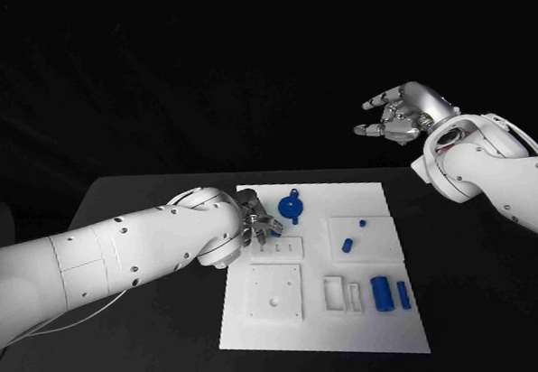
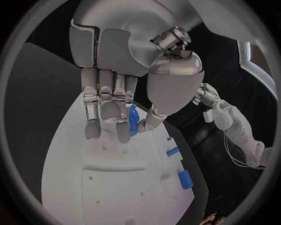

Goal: Assemble the parts on the task board

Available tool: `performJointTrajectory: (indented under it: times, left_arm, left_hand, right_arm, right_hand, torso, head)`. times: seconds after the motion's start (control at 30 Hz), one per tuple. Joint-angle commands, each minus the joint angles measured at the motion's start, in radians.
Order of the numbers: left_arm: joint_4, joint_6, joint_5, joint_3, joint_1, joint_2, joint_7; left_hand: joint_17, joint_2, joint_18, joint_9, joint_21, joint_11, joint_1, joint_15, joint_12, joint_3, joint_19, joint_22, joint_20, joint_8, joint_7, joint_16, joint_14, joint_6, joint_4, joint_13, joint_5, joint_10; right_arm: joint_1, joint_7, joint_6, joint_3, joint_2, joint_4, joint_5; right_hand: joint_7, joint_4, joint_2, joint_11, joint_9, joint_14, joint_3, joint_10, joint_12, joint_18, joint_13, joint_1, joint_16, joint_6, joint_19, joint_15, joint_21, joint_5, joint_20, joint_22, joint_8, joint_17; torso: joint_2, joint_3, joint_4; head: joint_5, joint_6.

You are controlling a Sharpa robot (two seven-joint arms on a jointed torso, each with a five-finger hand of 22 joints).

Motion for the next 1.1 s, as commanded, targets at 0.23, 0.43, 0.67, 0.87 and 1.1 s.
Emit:
performJointTrajectory:
  times: [0.23,0.43,0.67,0.87,1.1]
  left_arm:
    - [-0.008,0.004,-0.042,0.001,-0.019,0.013,-0.02]
    - [-0.013,0.016,-0.046,0.001,-0.029,0.018,-0.021]
    - [-0.015,0.049,-0.061,0.001,-0.033,0.022,-0.022]
    - [-0.016,0.072,-0.069,0.001,-0.034,0.022,-0.023]
    - [-0.012,0.096,-0.073,0.001,-0.034,0.02,-0.024]
  left_hand:
    - [0.002,-0.001,0.018,0.002,0.006,-0.009,0.012,-0.005,-0.004,0.137,0.005,0.02,-0.002,-0.003,-0.031,0.004,0.012,0.039,-0.128,0.002,0.005,0.025]
    - [0.003,-0.001,0.018,0.002,0.008,-0.008,0.012,-0.005,-0.004,0.137,0.004,0.02,-0.002,-0.005,-0.031,0.003,0.012,0.039,-0.128,0.003,0.005,0.025]
    - [0.004,-0.001,0.018,0.002,0.01,-0.008,0.013,-0.005,-0.005,0.137,0.003,0.019,-0.001,-0.006,-0.031,0.002,0.012,0.039,-0.128,0.004,0.005,0.025]
    - [0.005,-0.001,0.018,0.002,0.011,-0.007,0.016,-0.005,-0.005,0.138,0.003,0.019,-0.002,-0.007,-0.03,0.002,0.012,0.039,-0.13,0.005,0.004,0.025]
    - [0.006,-0.001,0.018,0.002,0.012,-0.008,0.017,-0.005,-0.006,0.138,0.002,0.019,-0.002,-0.008,-0.03,0.002,0.012,0.04,-0.13,0.005,0.005,0.025]
  right_arm:
    - [0.001,-0.018,0.017,0.001,0.008,-0.01,-0.044]
    - [0.001,-0.02,0.019,0.001,0.011,-0.013,-0.045]
    - [0.001,-0.021,0.022,0.001,0.015,-0.015,-0.045]
    - [0.001,-0.021,0.024,0.001,0.016,-0.016,-0.045]
    - [0.001,-0.022,0.026,0.001,0.017,-0.017,-0.044]
  right_hand:
    - [0.003,0.001,-0.004,0.001,0.001,-0.001,-0.007,-0.009,-0.004,0.006,-0.002,0.006,-0.005,0.01,0.05,0.002,-0.003,0.005,0.004,-0.002,0.003,-0.001]
    - [0.003,0.005,-0.001,0.001,0.001,-0.001,-0.014,-0.01,-0.004,0.005,-0.003,0.011,-0.005,0.016,0.051,0.002,-0.002,0.007,0.004,-0.002,0.004,-0.001]
    - [0.003,0.005,-0.001,0.001,0.001,-0.001,-0.014,-0.01,-0.004,0.005,-0.003,0.011,-0.005,0.016,0.051,0.002,-0.002,0.007,0.004,-0.002,0.004,-0.001]
    - [0.003,0.005,-0.001,0.001,0.001,-0.001,-0.014,-0.01,-0.004,0.005,-0.003,0.011,-0.005,0.016,0.051,0.002,-0.002,0.007,0.004,-0.002,0.004,-0.001]
    - [0.003,0.005,-0.001,0.001,0.001,-0.001,-0.014,-0.01,-0.004,0.005,-0.004,0.011,-0.006,0.014,0.051,0.001,-0.003,0.007,0.004,-0.003,0.004,-0.001]
  torso:
    - [0.002,0.0009,-0.0028]
    - [0.001,0.0006,-0.002]
    - [0.001,-0.001,-0.0014]
    - [0.0,-0.0011,-0.0003]
    - [0.0,-0.0017,-0.0004]
  head:
    - [-0.004,-0.007]
    - [-0.003,-0.011]
    - [-0.005,-0.013]
    - [-0.005,-0.014]
    - [-0.002,-0.016]
